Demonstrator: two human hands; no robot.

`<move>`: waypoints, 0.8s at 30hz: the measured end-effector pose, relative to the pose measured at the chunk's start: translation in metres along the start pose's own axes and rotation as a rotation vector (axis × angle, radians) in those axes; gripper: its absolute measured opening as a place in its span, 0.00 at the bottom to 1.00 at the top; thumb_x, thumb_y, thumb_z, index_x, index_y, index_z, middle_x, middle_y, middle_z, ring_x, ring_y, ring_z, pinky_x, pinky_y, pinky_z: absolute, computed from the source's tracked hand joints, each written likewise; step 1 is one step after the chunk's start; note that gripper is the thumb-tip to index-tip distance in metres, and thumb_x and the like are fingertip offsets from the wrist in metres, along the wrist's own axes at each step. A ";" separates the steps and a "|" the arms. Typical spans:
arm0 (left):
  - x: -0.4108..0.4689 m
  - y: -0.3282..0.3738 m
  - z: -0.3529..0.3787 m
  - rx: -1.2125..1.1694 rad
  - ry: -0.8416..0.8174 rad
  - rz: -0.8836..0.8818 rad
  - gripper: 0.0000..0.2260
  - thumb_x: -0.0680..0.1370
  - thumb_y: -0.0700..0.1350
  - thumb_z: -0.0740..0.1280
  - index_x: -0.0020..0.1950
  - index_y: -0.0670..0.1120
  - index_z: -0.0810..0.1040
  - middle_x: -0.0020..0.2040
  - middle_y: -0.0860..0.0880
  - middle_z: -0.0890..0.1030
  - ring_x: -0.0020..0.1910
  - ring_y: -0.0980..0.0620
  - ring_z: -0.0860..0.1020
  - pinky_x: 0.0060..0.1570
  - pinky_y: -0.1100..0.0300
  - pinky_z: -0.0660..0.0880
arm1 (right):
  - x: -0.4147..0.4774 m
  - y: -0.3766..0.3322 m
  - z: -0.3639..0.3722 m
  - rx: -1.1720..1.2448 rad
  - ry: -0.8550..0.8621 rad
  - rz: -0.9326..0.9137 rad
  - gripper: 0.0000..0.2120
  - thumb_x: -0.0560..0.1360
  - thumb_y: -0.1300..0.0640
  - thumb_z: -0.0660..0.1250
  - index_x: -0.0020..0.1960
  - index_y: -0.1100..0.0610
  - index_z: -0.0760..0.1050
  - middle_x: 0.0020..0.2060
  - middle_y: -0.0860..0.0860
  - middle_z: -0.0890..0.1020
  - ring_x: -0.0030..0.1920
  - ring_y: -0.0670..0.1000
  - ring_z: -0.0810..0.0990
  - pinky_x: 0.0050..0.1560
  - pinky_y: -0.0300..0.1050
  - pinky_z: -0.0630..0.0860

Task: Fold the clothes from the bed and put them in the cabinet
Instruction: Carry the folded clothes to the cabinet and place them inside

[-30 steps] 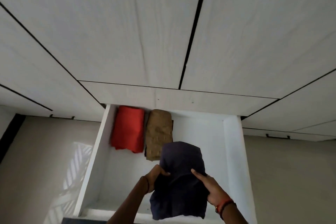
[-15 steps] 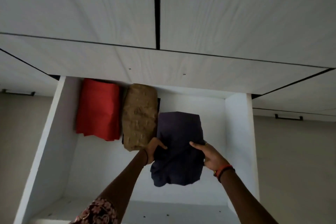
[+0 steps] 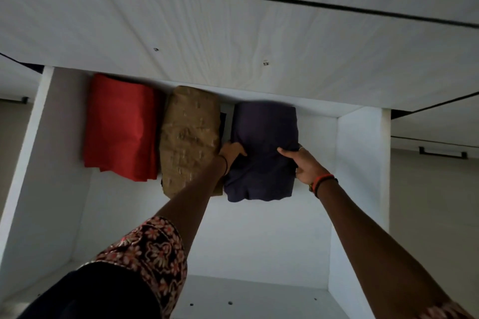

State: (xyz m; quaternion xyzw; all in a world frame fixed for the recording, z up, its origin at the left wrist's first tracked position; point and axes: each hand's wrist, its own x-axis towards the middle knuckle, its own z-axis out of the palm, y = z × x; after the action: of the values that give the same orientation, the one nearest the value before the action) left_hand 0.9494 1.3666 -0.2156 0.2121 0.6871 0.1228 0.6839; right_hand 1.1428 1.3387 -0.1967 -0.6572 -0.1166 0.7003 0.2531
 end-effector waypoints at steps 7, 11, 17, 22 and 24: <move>-0.014 -0.005 0.011 0.365 0.179 0.139 0.29 0.74 0.36 0.64 0.74 0.39 0.59 0.68 0.38 0.68 0.66 0.38 0.69 0.66 0.50 0.68 | -0.008 0.005 0.008 -0.256 0.305 -0.083 0.29 0.71 0.55 0.73 0.67 0.62 0.67 0.58 0.56 0.76 0.56 0.55 0.76 0.56 0.50 0.74; -0.060 -0.010 0.022 0.446 0.274 0.172 0.29 0.76 0.40 0.64 0.74 0.40 0.56 0.71 0.38 0.60 0.68 0.38 0.65 0.67 0.50 0.64 | -0.032 0.017 0.018 -0.312 0.428 -0.050 0.35 0.73 0.54 0.71 0.73 0.63 0.58 0.68 0.62 0.69 0.66 0.62 0.70 0.65 0.54 0.70; -0.148 -0.039 0.008 0.374 0.255 0.308 0.21 0.78 0.40 0.62 0.70 0.41 0.63 0.67 0.41 0.64 0.66 0.40 0.68 0.63 0.51 0.70 | -0.104 0.033 0.052 -0.310 0.386 -0.035 0.31 0.72 0.58 0.72 0.70 0.64 0.64 0.65 0.63 0.73 0.62 0.62 0.74 0.62 0.55 0.72; -0.223 -0.074 -0.045 0.370 0.336 0.306 0.27 0.79 0.46 0.64 0.74 0.43 0.58 0.74 0.44 0.59 0.69 0.45 0.67 0.66 0.58 0.66 | -0.179 0.035 0.091 -0.390 0.220 -0.114 0.34 0.72 0.60 0.72 0.73 0.58 0.61 0.68 0.63 0.68 0.65 0.61 0.71 0.61 0.50 0.72; -0.255 -0.088 -0.072 0.381 0.403 0.273 0.24 0.79 0.46 0.63 0.73 0.43 0.60 0.74 0.43 0.59 0.68 0.46 0.67 0.66 0.58 0.67 | -0.210 0.032 0.111 -0.428 0.151 -0.147 0.36 0.71 0.62 0.72 0.74 0.56 0.60 0.68 0.63 0.68 0.66 0.61 0.71 0.61 0.51 0.72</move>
State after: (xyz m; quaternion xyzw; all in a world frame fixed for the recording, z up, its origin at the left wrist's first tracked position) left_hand 0.8609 1.1808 -0.0271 0.3983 0.7847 0.1223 0.4590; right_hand 1.0292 1.2238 -0.0193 -0.7361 -0.2907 0.5882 0.1663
